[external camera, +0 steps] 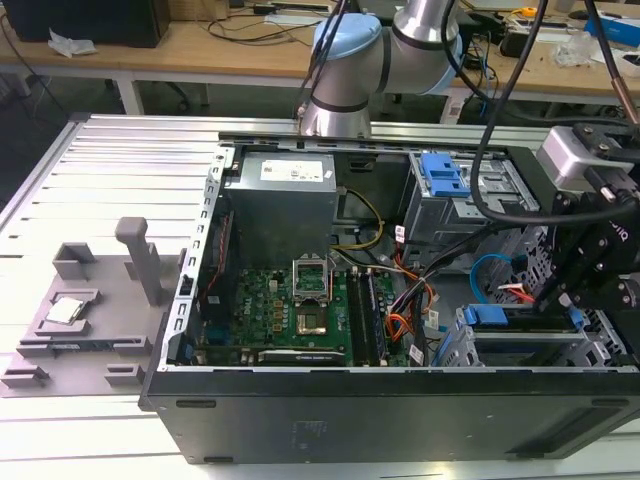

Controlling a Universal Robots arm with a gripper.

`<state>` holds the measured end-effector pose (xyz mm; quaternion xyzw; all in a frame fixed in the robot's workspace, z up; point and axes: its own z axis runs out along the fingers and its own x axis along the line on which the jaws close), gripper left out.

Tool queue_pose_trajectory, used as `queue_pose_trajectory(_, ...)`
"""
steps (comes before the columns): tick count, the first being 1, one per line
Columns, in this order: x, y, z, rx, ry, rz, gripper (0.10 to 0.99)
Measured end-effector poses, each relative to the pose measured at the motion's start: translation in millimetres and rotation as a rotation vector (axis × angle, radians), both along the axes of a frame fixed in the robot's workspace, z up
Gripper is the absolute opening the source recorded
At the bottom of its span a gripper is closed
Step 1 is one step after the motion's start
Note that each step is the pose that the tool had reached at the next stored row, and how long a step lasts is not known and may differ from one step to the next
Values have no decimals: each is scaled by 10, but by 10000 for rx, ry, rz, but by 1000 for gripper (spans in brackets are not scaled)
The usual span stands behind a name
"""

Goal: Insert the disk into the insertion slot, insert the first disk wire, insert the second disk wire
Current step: 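Insert the first disk wire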

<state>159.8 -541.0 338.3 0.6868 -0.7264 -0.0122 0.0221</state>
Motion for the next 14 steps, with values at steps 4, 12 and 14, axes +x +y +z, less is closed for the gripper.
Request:
queue_pose_trajectory(4,21,0,-20,-2,0,-1,184)
queue_pose_trajectory(12,21,-5,-70,-1,1,1,184)
queue_pose_trajectory(14,21,-4,-74,8,0,1,184)
